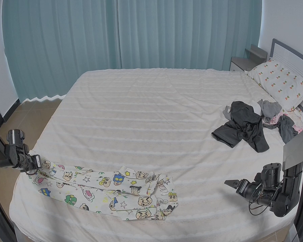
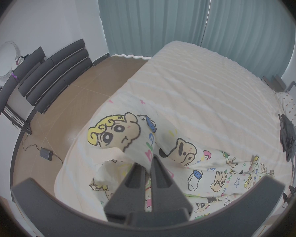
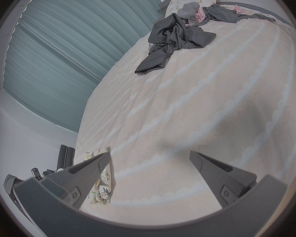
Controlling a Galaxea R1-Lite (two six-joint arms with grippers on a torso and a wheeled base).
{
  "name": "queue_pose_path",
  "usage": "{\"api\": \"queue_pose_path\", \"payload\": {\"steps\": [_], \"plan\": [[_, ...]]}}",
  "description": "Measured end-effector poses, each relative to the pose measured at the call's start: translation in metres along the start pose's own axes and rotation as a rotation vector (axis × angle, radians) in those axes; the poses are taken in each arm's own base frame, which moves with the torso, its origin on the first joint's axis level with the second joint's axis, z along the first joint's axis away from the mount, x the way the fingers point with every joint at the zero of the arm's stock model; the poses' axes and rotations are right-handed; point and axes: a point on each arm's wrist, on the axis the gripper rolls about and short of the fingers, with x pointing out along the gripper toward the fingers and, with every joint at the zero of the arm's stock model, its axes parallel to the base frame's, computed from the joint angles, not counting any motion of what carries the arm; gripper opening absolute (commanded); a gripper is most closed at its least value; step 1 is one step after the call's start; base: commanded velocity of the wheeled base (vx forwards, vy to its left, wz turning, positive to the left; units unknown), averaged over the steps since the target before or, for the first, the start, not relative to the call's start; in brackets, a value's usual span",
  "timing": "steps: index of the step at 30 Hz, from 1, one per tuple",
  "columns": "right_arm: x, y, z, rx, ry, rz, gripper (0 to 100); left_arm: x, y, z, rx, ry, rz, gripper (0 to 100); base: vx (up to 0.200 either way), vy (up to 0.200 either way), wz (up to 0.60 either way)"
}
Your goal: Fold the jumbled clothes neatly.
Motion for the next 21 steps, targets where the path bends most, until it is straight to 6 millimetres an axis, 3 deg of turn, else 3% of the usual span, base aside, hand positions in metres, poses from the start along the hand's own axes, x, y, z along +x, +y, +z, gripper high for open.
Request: {"api": "queue_pose_path", "payload": {"steps": [4,8,13,21], "plan": [[0.000,0.000,0.000,0.000,0.000,0.000,100,-0.014,-0.013,0.004,0.013,-0.007,-0.012,0,0.000,0.000,0.00],[0.000,0.000,0.000,0.000,-0.001,0.000,100,-0.028,-0.046,-0.001,0.023,-0.002,-0.036,0,0.000,0.000,0.00],[0.000,0.000,0.000,0.000,-0.001,0.000,100,-0.050,-0.105,-0.015,0.040,-0.007,-0.101,0,0.000,0.000,0.00],[0.001,-0.001,0.000,-0.004,0.001,-0.003,100,-0.091,-0.194,-0.056,0.089,-0.018,-0.242,0,0.000,0.000,0.00]]}}
